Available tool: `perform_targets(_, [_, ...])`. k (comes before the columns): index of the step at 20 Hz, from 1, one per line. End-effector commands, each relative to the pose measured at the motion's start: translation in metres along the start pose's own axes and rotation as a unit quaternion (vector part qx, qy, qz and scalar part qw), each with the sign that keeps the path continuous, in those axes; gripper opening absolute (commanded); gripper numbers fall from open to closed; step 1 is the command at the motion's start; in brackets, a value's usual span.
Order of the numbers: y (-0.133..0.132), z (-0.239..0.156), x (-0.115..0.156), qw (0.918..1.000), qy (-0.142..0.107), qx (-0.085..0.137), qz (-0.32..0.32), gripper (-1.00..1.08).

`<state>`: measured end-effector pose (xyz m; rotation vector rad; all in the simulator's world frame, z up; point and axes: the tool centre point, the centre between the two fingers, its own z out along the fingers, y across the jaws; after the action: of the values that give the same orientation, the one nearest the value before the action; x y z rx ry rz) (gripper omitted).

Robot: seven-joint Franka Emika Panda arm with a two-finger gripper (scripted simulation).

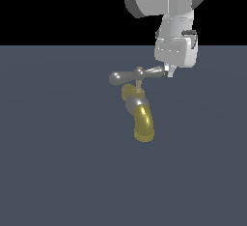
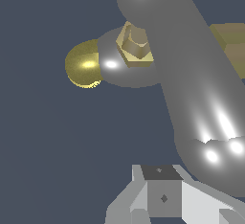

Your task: Turn on the faucet by rotating a designated handle.

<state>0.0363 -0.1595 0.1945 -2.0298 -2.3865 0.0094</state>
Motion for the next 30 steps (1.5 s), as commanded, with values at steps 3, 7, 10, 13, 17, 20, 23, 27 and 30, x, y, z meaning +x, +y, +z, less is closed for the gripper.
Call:
perform_targets(3, [0.019,-0.002,0.004,1.0000,-0.001,-0.005,-0.005,-1.00])
perform_targets(7, [0.016,0.000,-0.004,1.0000,-0.002,-0.001,0.003,-1.00])
perform_targets(10, [0.028,0.000,0.006,1.0000,-0.002,-0.001,0.002,-1.00])
perform_targets(13, [0.040,-0.001,0.015,1.0000,-0.002,-0.002,0.001,-1.00])
perform_targets(17, [0.055,-0.001,0.027,1.0000,-0.002,-0.003,-0.001,-1.00])
perform_targets(20, [0.066,-0.002,0.035,1.0000,-0.002,-0.004,-0.002,-1.00])
perform_targets(23, [0.076,-0.002,0.043,1.0000,-0.001,-0.004,-0.003,-1.00])
perform_targets(27, [0.090,-0.003,0.053,1.0000,-0.001,-0.005,-0.005,-1.00])
perform_targets(30, [0.074,-0.001,0.020,0.9997,-0.011,0.000,0.021,-1.00])
